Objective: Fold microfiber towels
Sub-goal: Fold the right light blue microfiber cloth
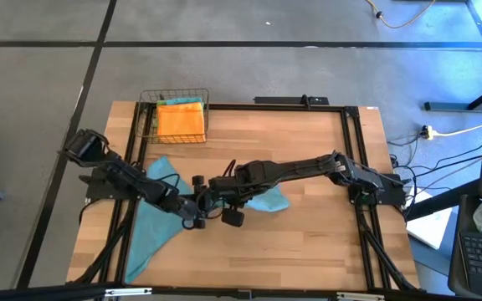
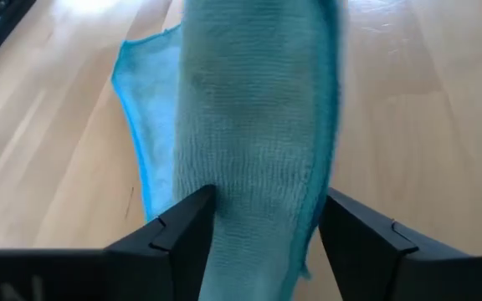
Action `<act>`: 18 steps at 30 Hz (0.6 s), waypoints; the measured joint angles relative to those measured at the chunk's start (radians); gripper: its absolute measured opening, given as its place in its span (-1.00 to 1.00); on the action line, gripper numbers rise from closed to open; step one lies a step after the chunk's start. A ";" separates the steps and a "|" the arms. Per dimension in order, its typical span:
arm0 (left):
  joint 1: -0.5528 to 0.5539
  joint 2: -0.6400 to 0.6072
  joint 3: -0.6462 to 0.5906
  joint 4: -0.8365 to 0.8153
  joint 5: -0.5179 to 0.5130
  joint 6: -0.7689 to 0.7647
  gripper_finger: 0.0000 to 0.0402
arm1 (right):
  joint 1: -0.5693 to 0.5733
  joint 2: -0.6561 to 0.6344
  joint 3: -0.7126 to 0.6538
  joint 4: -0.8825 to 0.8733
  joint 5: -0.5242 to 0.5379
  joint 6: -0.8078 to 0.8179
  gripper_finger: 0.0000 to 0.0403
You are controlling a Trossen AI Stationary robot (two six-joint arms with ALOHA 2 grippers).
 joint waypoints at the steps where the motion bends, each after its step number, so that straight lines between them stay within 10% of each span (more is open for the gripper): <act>1: -0.003 -0.003 0.019 -0.033 -0.002 0.000 -0.03 | 0.000 -0.005 0.000 -0.010 0.012 0.000 -0.96; 12: 0.000 -0.010 0.245 -0.412 0.004 -0.120 -0.91 | 0.005 -0.029 0.000 -0.059 0.034 -0.002 -0.96; 18: -0.014 -0.020 0.380 -0.675 0.022 -0.155 -0.99 | 0.023 -0.082 0.000 -0.127 0.030 0.038 -0.96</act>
